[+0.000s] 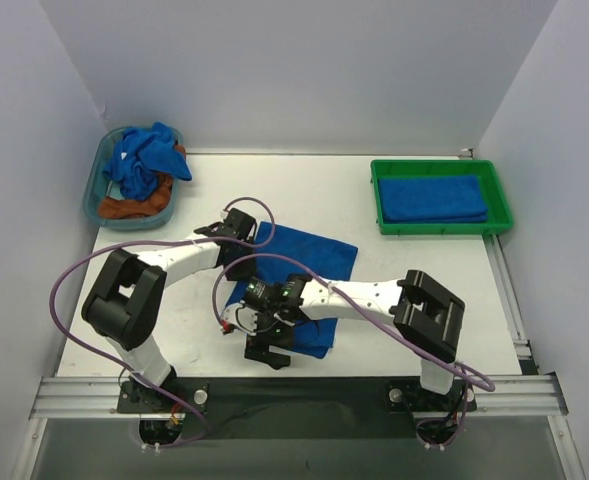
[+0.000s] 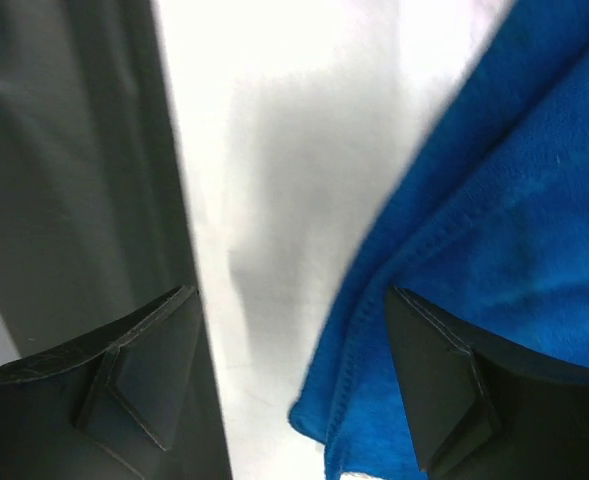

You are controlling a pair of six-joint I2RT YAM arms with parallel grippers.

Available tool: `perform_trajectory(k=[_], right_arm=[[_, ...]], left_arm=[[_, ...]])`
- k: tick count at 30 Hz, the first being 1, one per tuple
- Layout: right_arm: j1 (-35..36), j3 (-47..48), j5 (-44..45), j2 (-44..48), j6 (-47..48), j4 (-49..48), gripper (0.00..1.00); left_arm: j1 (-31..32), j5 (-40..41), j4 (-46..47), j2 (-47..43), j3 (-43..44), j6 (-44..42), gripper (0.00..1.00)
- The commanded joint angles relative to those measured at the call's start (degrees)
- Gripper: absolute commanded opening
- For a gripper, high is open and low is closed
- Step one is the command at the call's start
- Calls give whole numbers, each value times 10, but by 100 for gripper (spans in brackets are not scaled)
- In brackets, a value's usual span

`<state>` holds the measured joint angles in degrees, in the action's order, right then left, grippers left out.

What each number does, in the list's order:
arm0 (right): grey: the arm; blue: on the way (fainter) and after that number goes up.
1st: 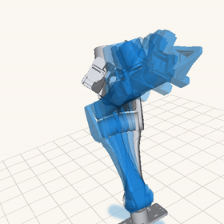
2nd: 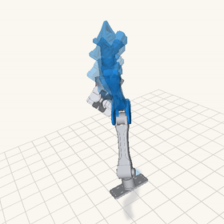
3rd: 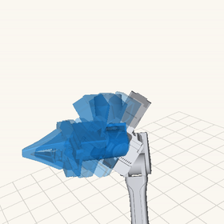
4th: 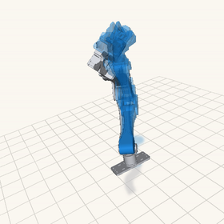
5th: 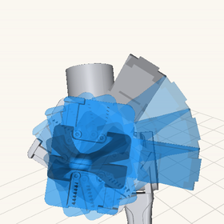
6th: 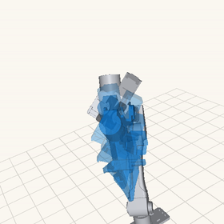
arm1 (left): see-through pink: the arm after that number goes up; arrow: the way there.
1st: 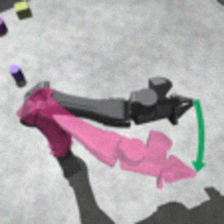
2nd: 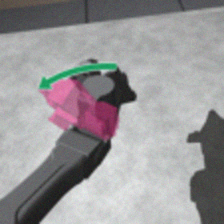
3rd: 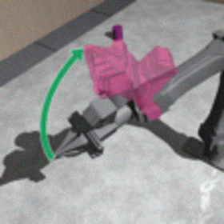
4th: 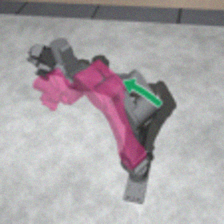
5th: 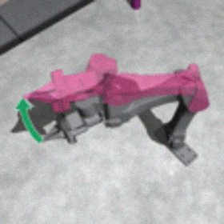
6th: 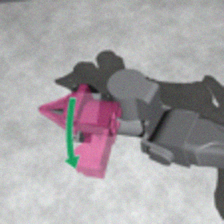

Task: Fold and stack the towels
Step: Fold the towel

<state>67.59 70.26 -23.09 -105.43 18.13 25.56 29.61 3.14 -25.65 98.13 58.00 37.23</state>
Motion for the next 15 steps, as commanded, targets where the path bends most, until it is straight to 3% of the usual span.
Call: perform_trajectory(k=[1,6,15], right_arm=[[16,37,-24,7,9,34,74],[22,57,-68,0,14,42,74],[-37,-23,26,102,-63,41,64]], left_arm=[[1,-5,15,27,-5,8,45],[1,-7,16,28,-3,9,45],[-4,-6,-4,-68,-14,3,45]])
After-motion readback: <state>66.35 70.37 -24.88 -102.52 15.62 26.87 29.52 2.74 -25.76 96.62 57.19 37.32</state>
